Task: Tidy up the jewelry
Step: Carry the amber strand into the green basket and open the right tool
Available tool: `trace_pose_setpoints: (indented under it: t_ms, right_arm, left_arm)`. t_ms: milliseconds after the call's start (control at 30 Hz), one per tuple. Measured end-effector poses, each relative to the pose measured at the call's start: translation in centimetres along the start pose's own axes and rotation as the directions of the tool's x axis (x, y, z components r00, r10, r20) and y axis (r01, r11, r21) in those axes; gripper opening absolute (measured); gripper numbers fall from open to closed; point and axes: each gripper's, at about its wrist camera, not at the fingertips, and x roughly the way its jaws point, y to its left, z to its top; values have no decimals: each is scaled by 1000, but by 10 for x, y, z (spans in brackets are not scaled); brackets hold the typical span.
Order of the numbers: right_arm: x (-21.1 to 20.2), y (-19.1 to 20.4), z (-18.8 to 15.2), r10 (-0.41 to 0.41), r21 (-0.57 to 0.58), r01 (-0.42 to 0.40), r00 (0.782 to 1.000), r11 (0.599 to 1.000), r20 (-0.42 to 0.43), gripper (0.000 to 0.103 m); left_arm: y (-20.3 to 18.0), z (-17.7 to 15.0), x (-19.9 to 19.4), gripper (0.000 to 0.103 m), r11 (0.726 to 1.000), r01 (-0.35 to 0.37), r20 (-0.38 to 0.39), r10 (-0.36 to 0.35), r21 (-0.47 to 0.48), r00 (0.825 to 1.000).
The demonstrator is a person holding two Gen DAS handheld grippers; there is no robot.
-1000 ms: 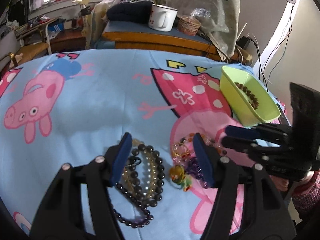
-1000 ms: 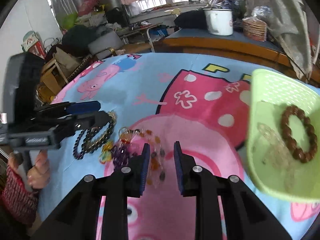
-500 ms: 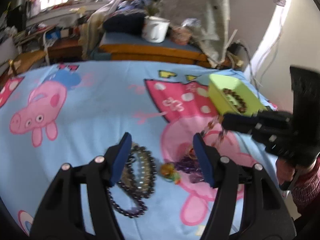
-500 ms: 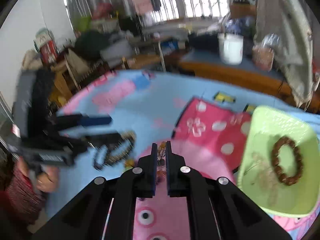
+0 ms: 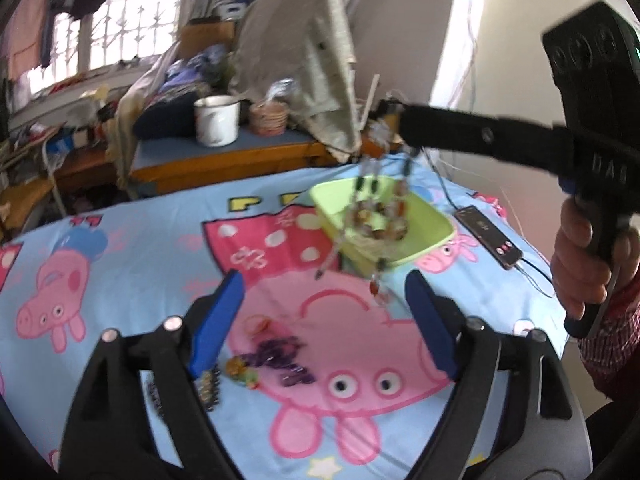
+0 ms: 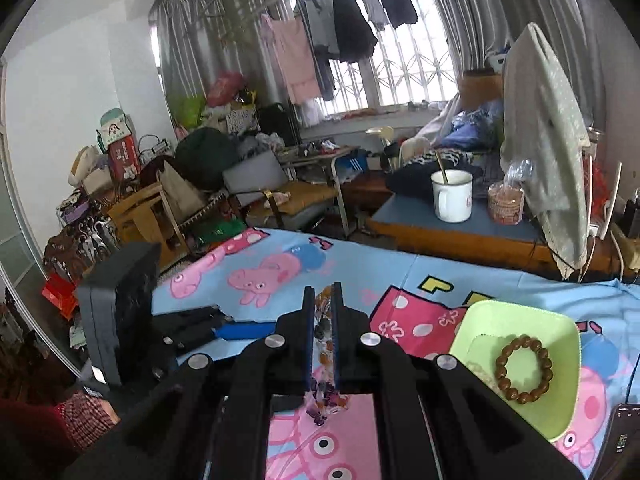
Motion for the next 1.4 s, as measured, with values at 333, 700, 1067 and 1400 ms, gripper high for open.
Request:
trace_pose_setpoints:
  t_ms: [333, 700, 1067, 1400]
  right_arm:
    - [-27, -17, -1, -33, 21, 32, 999, 999, 38, 0]
    - [-46, -90, -17, -116, 149, 105, 991, 983, 67, 0]
    - [-18, -150, -65, -132, 273, 131, 991, 953, -14, 0]
    - [-19, -165, -90, -168, 336, 166, 985, 927, -21, 12]
  left_arm:
    - [-40, 36, 42, 25, 994, 79, -15, -78, 72, 997]
    - [-61, 73, 110, 9, 990, 126, -93, -119, 70, 988]
    - [-61, 55, 186, 9, 990, 126, -257, -108, 56, 960]
    - [-45, 54, 162, 67, 990, 128, -230, -112, 59, 967]
